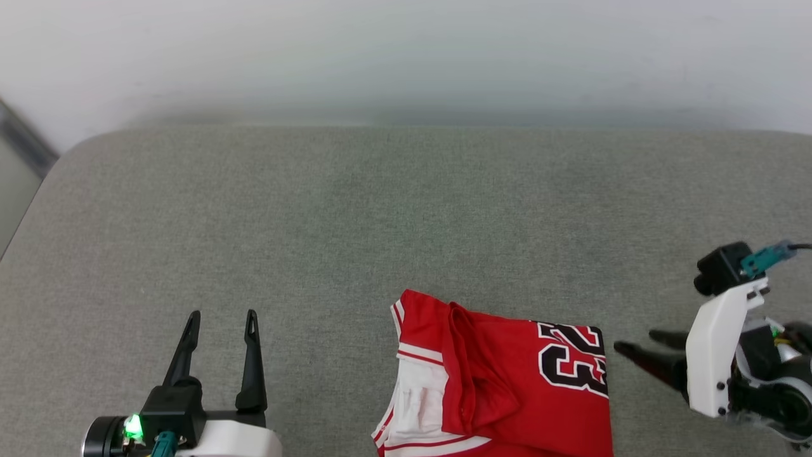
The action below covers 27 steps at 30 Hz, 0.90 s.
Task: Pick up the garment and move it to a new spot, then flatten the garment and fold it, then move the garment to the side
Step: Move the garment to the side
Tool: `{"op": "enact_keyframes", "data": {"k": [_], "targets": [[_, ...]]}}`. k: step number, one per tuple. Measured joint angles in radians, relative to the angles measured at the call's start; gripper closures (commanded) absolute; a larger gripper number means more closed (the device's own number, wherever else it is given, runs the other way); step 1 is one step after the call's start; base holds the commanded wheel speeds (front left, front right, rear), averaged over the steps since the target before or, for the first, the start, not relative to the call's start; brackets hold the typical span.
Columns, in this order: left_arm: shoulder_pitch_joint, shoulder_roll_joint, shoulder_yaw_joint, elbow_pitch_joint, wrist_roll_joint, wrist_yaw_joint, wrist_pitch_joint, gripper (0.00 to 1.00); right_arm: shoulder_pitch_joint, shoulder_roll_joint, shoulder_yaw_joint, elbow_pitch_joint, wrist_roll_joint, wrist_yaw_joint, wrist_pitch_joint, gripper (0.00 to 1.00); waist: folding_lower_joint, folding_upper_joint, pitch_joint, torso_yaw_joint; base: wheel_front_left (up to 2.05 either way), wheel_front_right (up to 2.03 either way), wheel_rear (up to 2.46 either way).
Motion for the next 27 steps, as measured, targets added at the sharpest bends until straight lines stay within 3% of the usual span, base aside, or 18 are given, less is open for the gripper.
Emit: {"op": "enact_keyframes", "data": {"k": [9,20,21,22,27], "targets": [[-0.047,-0.002,-0.009,-0.007,0.0,-0.001,0.0,0.0,0.052,0.051,0.026,0.067,0.101,0.0,0.039,0.0,0.0,0.0,0.069,0.025,0.0,0.0,0.0],[-0.104,-0.004,-0.018,-0.002,0.008,-0.017,0.0,0.0,0.032,0.09,0.132,0.14,0.107,0.001,-0.042,0.0,0.0,0.0,0.14,0.064,0.0,0.0,0.0],[-0.105,-0.004,-0.019,-0.001,0.008,-0.017,0.0,0.0,0.028,0.086,0.142,0.144,0.105,0.001,-0.054,0.67,0.0,0.0,0.142,0.068,0.0,0.0,0.0],[-0.105,-0.004,-0.017,0.001,0.008,-0.017,0.0,0.0,0.023,0.082,0.153,0.148,0.105,0.001,-0.068,1.0,0.0,0.0,0.143,0.072,0.0,0.0,0.0],[-0.101,-0.004,-0.013,0.01,0.009,-0.013,0.0,0.0,-0.008,0.066,0.216,0.14,0.098,0.001,-0.143,1.0,0.0001,0.0,0.123,0.073,0.0,0.0,0.0]]}}
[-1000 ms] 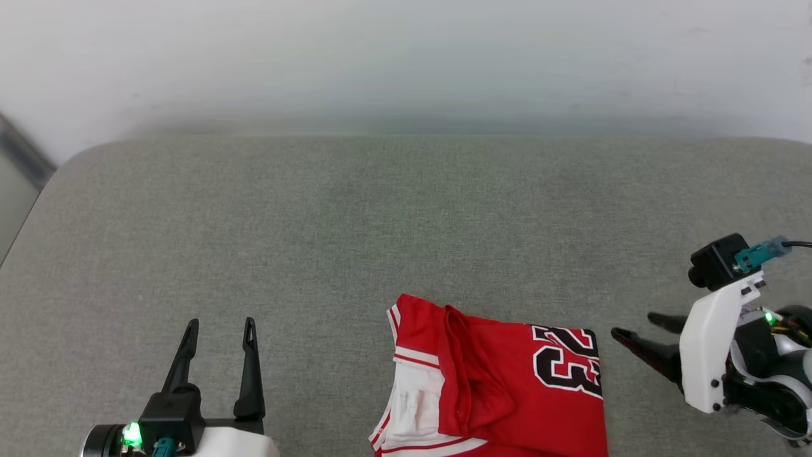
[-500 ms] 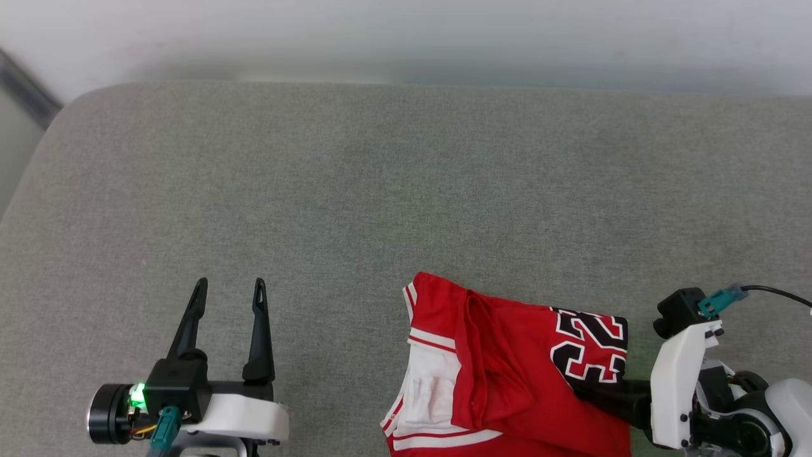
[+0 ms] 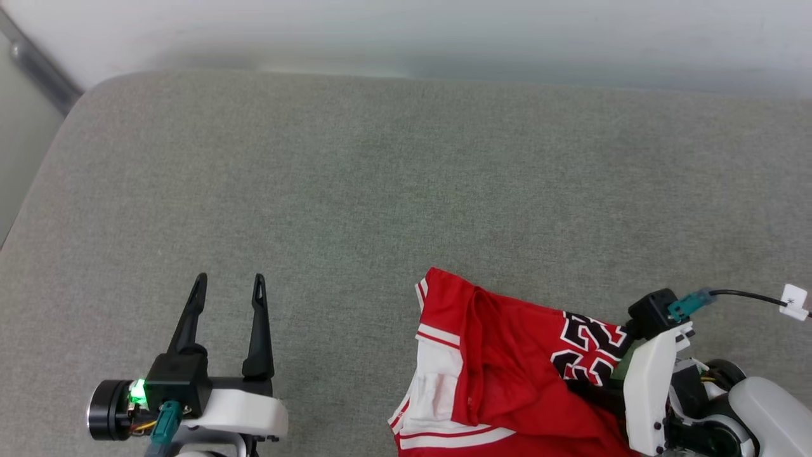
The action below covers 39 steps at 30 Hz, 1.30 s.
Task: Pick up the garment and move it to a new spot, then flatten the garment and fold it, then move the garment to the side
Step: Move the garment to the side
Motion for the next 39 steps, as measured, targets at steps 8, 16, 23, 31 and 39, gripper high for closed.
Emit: {"op": "enact_keyframes", "data": {"k": [8,16,23,31,39], "targets": [[0.063,-0.001,0.022,-0.002,-0.01,0.013,0.0,0.0,-0.131,-0.104,0.122,-0.112,-0.055,-0.001,-0.063,1.0,0.0,0.0,-0.06,-0.065,0.0,0.0,0.0],[0.094,-0.003,0.021,-0.023,-0.025,0.031,0.0,0.0,-0.263,-0.257,0.185,-0.253,-0.1,0.0,-0.055,1.0,0.0,0.0,-0.082,-0.204,0.0,0.0,0.0],[0.07,-0.003,0.029,-0.046,-0.016,0.029,0.0,0.0,-0.298,-0.361,0.139,-0.246,-0.114,0.0,-0.086,1.0,0.0,0.0,-0.035,-0.308,0.0,0.0,0.0],[0.0,0.033,0.039,-0.077,0.009,0.011,0.0,0.0,-0.357,-0.394,0.044,-0.056,-0.198,0.0,-0.159,1.0,0.0001,0.0,0.097,-0.359,0.0,0.0,0.0],[-0.077,0.074,0.054,-0.119,0.021,0.005,0.0,0.0,-0.463,-0.377,-0.048,0.145,-0.321,0.0,-0.192,1.0,0.0001,0.0,0.247,-0.368,0.0,0.0,0.0]]}}
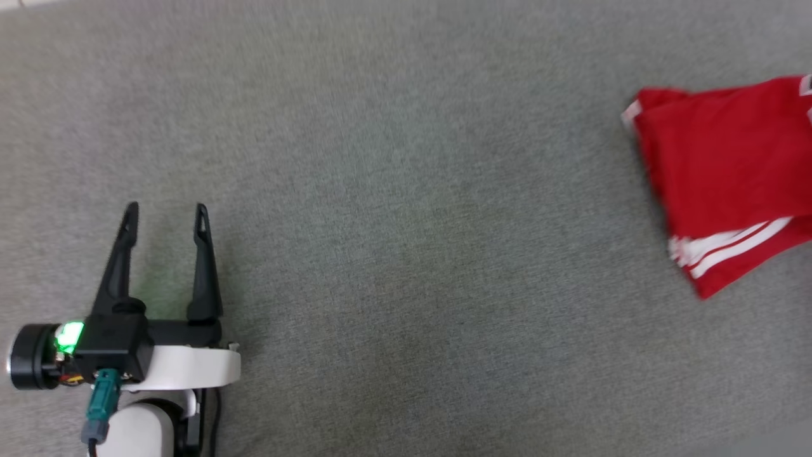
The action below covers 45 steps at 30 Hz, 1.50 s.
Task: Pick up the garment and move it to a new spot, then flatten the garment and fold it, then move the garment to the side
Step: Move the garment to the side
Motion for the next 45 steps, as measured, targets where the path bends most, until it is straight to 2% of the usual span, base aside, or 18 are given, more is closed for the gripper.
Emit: {"op": "enact_keyframes", "data": {"k": [8,13,14,15,19,24,28,32,37,40,45], "targets": [[-0.052,0.023,0.003,-0.017,0.002,0.0,0.0,0.0,-0.089,0.01,-0.1,0.219,-0.107,0.0,-0.026,1.0,0.0,0.0,0.114,0.005,0.0,0.0,0.0],[-0.061,0.026,0.002,-0.02,-0.002,0.001,0.0,0.0,-0.105,0.064,-0.155,0.314,-0.139,0.0,-0.048,0.98,0.0,0.0,0.122,0.018,0.0,0.0,0.0],[-0.061,0.025,0.003,-0.018,-0.003,0.002,0.0,0.0,-0.105,0.074,-0.159,0.33,-0.146,0.0,-0.049,0.47,0.0,0.0,0.117,0.02,0.0,0.0,0.0],[-0.061,0.023,0.003,-0.016,-0.003,0.004,0.0,0.0,-0.105,0.082,-0.163,0.34,-0.157,0.0,-0.057,0.0,0.0,0.0,0.109,0.021,0.0,0.0,0.0],[-0.044,0.009,-0.004,-0.003,-0.01,0.01,0.0,0.0,-0.111,0.097,-0.205,0.361,-0.217,0.0,-0.144,0.0,-0.0001,0.0,0.062,0.028,0.0,0.0,0.0],[-0.001,-0.014,-0.006,0.014,-0.017,0.022,0.0,0.0,-0.112,0.123,-0.277,0.353,-0.334,0.0,-0.327,0.0,-0.0001,0.0,-0.021,0.041,0.0,0.0,0.0],[0.04,-0.03,-0.011,0.025,-0.023,0.031,0.0,0.0,-0.104,0.188,-0.369,0.317,-0.42,0.0,-0.487,0.0,-0.0001,0.0,-0.096,0.059,0.0,0.0,0.0],[0.081,-0.041,-0.015,0.033,-0.03,0.035,0.0,0.0,-0.056,0.29,-0.464,0.234,-0.509,0.0,-0.638,0.0,-0.0002,0.0,-0.167,0.084,0.0,0.0,0.0],[0.107,-0.048,-0.017,0.045,-0.032,0.035,0.0,0.0,0.078,0.431,-0.548,0.057,-0.579,0.0,-0.673,0.0,-0.0003,0.0,-0.237,0.128,0.0,0.0,0.0],[0.124,-0.055,-0.026,0.055,-0.035,0.035,0.0,0.0,0.17,0.512,-0.565,-0.091,-0.582,0.0,-0.676,0.0,-0.0003,0.0,-0.272,0.159,0.0,0.0,0.0],[0.147,-0.065,-0.036,0.072,-0.038,0.034,0.0,0.0,0.341,0.618,-0.57,-0.218,-0.57,0.0,-0.676,0.0,-0.0003,0.0,-0.328,0.205,0.0,0.0,0.0]]}}
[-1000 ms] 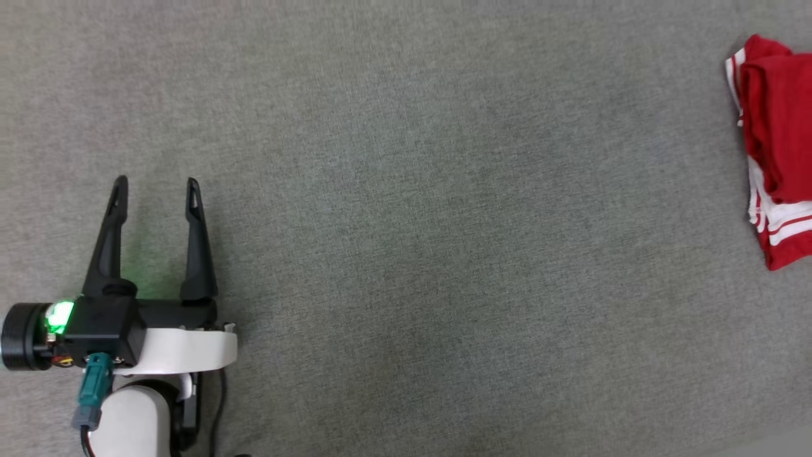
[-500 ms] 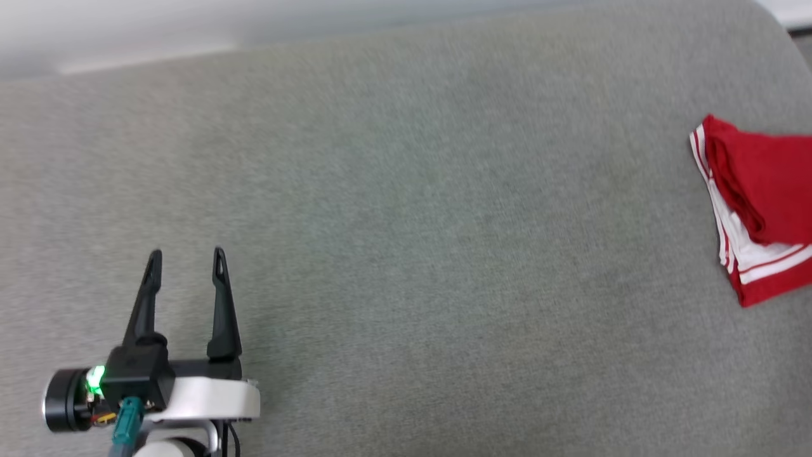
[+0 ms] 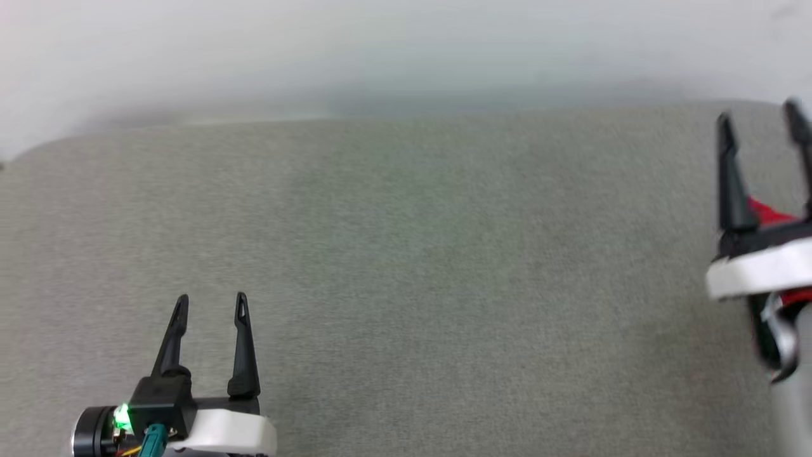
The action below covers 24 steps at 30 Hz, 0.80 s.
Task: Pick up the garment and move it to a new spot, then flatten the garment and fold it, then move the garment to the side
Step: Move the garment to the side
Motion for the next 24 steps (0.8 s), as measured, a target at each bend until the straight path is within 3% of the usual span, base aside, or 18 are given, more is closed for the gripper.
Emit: {"op": "enact_keyframes", "data": {"k": [10,24], "targets": [[0.045,-0.005,-0.009,0.023,-0.001,-0.008,0.0,0.0,0.269,0.132,-0.01,-0.085,0.038,0.0,0.0,0.0,-0.0001,0.0,-0.095,0.061,0.0,0.0,0.0],[0.075,-0.007,0.006,0.079,-0.01,-0.044,0.0,0.0,0.468,0.203,-0.074,-0.088,0.044,0.0,0.0,0.0,-0.0001,0.0,-0.165,0.066,0.0,0.0,0.0]]}}
